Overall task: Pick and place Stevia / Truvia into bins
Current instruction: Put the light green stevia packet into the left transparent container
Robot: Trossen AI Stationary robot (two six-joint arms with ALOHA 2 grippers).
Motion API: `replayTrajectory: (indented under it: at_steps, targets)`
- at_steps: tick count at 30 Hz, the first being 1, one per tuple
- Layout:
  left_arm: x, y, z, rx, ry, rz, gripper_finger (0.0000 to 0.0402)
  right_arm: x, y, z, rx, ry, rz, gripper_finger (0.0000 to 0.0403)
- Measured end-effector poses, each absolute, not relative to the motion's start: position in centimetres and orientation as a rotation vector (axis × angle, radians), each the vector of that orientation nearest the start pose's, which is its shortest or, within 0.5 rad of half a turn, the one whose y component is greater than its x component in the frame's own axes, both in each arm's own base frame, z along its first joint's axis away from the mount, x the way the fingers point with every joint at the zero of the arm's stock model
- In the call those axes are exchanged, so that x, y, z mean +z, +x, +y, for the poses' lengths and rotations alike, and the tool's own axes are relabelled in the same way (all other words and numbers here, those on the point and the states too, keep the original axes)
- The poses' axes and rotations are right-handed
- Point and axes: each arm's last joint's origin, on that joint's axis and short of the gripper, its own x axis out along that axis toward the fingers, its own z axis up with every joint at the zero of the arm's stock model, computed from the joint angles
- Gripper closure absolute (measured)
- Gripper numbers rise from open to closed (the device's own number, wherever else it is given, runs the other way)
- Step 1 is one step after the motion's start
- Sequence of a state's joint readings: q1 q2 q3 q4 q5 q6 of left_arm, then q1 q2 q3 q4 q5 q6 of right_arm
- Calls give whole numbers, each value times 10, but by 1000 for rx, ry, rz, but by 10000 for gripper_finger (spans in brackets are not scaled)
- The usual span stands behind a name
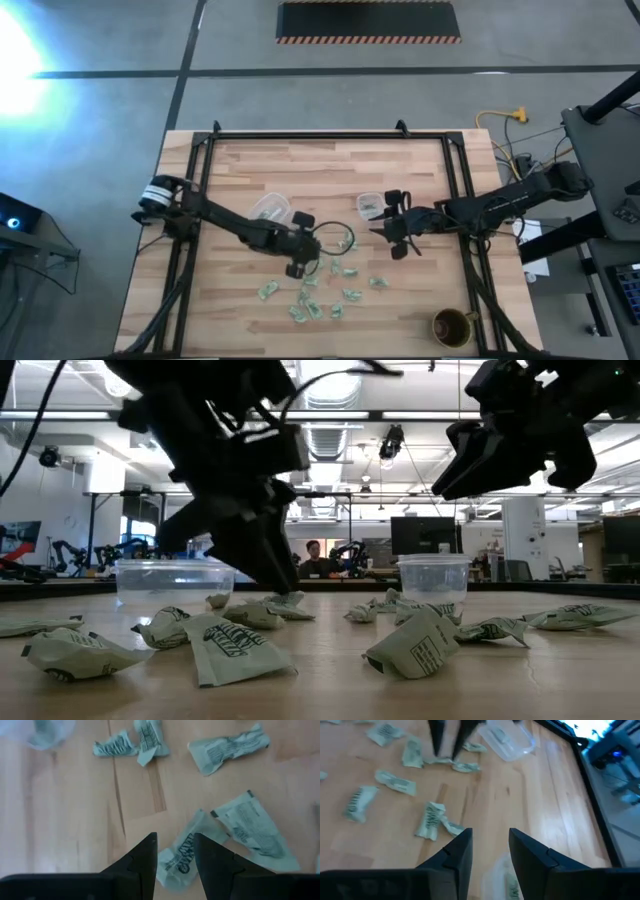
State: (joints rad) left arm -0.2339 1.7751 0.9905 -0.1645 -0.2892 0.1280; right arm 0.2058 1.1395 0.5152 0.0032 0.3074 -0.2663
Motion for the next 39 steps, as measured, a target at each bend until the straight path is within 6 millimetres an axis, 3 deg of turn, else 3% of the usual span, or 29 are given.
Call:
replayTrajectory:
  at_steps: [10, 18, 29, 39]
  targets:
    - [148, 343, -49, -108, 221, 955, 290, 193, 218, 37, -14, -412, 613, 293]
    - [148, 342, -48, -154, 185, 961, 292, 193, 218, 37, -15, -410, 613, 301]
    - [146, 339, -48, -167, 180, 992, 395, 193, 218, 37, -16, -411, 614, 317]
    - [148, 339, -47, -127, 196, 987, 400, 193, 218, 37, -16, -412, 618, 330]
